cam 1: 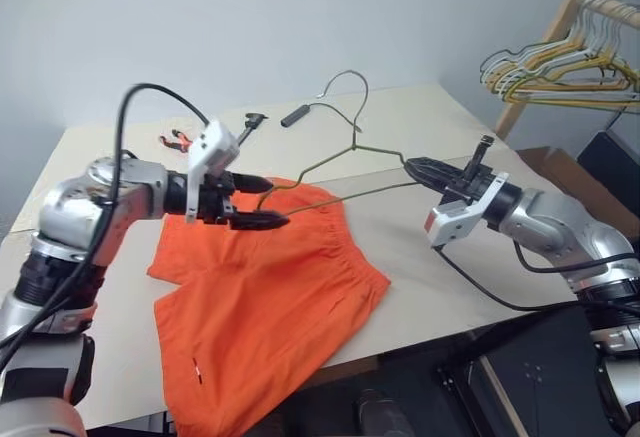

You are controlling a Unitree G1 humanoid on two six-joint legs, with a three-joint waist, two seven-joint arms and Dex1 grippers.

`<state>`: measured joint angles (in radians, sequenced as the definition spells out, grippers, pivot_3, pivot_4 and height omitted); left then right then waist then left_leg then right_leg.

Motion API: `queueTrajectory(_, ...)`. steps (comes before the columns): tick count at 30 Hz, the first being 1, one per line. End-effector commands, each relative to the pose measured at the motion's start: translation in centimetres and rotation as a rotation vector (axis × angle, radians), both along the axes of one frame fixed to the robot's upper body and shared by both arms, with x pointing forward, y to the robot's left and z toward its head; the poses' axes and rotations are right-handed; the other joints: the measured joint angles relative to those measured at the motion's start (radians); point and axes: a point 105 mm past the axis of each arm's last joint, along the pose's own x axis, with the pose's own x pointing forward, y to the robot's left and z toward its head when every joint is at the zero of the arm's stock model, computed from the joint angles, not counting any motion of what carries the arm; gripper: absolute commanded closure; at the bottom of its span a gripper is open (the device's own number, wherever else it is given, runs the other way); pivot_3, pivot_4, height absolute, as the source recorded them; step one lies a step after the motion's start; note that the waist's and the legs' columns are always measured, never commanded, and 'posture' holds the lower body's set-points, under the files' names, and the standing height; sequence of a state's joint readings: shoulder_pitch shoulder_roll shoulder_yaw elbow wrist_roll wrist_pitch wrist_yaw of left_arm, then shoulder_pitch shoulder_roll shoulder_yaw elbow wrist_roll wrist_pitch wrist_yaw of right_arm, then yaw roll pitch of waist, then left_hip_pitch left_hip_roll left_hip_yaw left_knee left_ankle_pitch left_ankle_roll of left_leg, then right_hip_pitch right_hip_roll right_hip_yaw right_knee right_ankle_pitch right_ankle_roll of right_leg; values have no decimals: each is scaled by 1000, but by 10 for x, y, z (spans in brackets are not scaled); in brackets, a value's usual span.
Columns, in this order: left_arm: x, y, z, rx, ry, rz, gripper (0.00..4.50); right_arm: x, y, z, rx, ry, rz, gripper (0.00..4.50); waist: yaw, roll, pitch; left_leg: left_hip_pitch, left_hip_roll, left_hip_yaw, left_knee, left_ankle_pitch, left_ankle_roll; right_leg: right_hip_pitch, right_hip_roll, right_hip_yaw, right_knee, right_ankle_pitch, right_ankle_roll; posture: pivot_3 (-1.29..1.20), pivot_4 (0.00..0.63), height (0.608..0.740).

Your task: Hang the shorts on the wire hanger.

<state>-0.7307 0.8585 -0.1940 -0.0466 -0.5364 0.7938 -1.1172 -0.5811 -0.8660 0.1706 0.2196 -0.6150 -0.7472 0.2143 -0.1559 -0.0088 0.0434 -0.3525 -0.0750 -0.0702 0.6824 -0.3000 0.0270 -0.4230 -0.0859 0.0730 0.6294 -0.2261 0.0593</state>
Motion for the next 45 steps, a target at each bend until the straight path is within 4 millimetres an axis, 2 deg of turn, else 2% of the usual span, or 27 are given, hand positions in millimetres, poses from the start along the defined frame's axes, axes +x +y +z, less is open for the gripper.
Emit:
queueTrajectory(1,13,-4,-1,64,-80,30,616,-5,5,29,5,-100,24,4500,-2,0,0,0,0,0,0,0,0,0,0,0,0,0,0,-150,15,740)
queueTrajectory(6,14,-12,1,35,-86,1,2021,-8,6,33,-6,-114,26,4500,-13,0,0,0,0,0,1,0,0,0,0,0,0,0,0,-160,16,740)
queueTrajectory(12,13,-11,-1,32,-83,1,3974,-9,9,33,-7,-113,32,4500,-24,0,0,0,0,0,1,0,0,0,0,0,0,0,0,-162,22,740)
queueTrajectory(14,13,-10,0,23,-75,8,4472,-10,10,32,-11,-111,37,4500,-25,0,0,0,0,0,1,0,0,0,0,0,0,0,0,-162,23,740)
queueTrajectory(17,11,-8,2,13,-57,9,4472,-12,12,28,-16,-78,55,4500,-26,0,0,0,0,0,1,0,0,0,0,0,1,0,0,-162,24,740)
queueTrajectory(18,11,-5,2,14,-55,16,4500,-15,13,26,-15,-52,73,3973,-26,0,0,0,0,0,1,0,0,0,0,0,1,0,0,-162,24,740)
queueTrajectory(19,10,-1,1,23,-60,26,4500,-18,13,24,-16,-28,87,3847,-26,0,0,0,0,0,1,0,0,0,0,0,1,0,0,-162,26,740)
queueTrajectory(22,10,9,-2,50,-73,55,4500,-24,12,21,-8,34,117,2863,-27,0,0,0,1,0,1,0,1,0,0,0,1,0,0,-160,28,740)
queueTrajectory(24,11,21,-6,102,-110,78,4500,-30,8,23,53,137,131,2226,-27,0,0,0,1,0,1,0,1,0,0,0,1,0,0,-159,29,740)
queueTrajectory(27,4,31,-10,180,-169,35,4500,-37,2,25,158,386,123,1225,-25,0,0,0,2,-1,1,-1,1,1,0,0,0,0,0,-152,29,740)
queueTrajectory(30,-3,33,-10,206,-200,-26,4500,-44,-2,22,215,734,109,267,-21,0,0,0,2,-1,2,-6,10,2,-2,0,-1,0,0,-142,27,740)
queueTrajectory(32,-7,31,-9,201,-212,-58,4500,-46,-2,19,235,901,102,267,-15,0,0,0,2,-1,3,-6,11,2,-3,-2,-3,0,0,-139,24,740)
queueTrajectory(36,-15,25,-6,182,-233,-124,4500,-39,4,10,212,1063,48,267,-8,0,-1,0,2,-1,4,-7,12,2,-4,-2,-3,0,0,-130,19,740)
queueTrajectory(43,-21,18,-5,174,-244,-162,4500,-20,20,0,164,1144,-19,267,6,0,-1,-2,2,-1,4,-6,11,-1,-4,-3,0,0,0,-119,15,740)
queueTrajectory(45,-20,18,-5,177,-247,-158,4500,-15,22,-8,118,1123,-61,631,13,0,-1,-3,1,-1,4,-5,8,-2,-4,-3,1,0,0,-118,16,740)
